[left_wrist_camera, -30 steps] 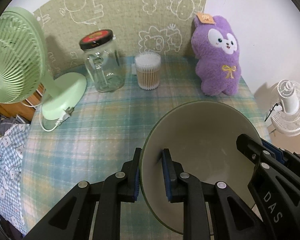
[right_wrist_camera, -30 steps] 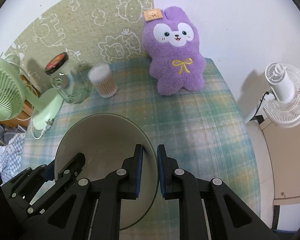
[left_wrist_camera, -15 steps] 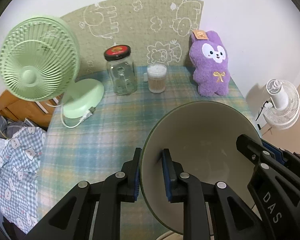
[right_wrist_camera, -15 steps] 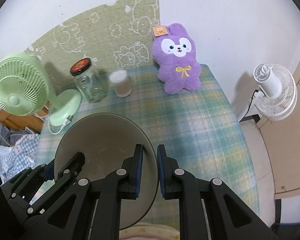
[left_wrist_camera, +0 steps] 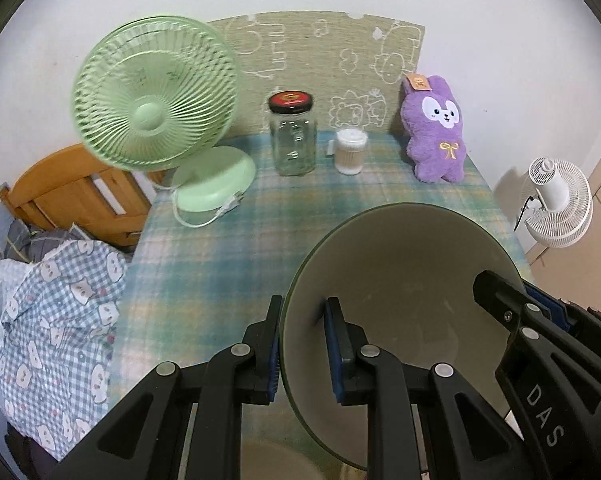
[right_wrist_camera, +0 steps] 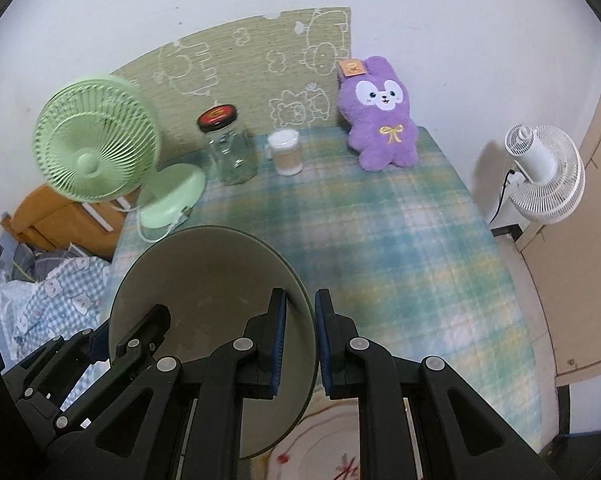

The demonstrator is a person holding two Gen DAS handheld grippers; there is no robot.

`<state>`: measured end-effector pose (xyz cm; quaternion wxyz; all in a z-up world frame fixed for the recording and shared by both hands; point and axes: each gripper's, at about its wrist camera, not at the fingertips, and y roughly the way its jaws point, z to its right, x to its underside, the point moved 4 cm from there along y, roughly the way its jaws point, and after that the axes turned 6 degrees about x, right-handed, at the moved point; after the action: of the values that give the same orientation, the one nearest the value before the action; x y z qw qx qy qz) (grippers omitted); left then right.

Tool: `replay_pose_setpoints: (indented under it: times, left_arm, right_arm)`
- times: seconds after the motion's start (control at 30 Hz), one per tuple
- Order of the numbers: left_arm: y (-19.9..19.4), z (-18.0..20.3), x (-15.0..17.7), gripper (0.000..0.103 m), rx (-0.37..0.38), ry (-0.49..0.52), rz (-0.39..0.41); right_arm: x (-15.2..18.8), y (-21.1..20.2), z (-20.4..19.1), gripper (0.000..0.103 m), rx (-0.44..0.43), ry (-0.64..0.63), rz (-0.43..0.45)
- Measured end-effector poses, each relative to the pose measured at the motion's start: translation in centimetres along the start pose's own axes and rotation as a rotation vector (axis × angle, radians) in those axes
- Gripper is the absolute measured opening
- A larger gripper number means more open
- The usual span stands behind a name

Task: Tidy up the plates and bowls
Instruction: 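Lift the bowl by its rim with both tools and carry it toward the plates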

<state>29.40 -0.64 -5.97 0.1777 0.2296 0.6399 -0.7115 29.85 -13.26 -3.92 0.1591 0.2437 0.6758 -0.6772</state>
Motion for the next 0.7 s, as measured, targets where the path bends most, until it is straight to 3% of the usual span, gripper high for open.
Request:
replay_pose_setpoints:
  times: [0.33,0.7]
  left_arm:
    - [-2.3,-4.5,4.9,0.017,0.000,0.009,-0.015]
    - [-2.5,-7.9,10.0,0.018,0.008,0.017,-0.054]
  right_arm:
    - [5.4,-2.6,-4.5,0.018,0.007,0.001,-0.012]
    - [11.1,-2.6,-7.9,0.018,0.021,0.001,-0.054]
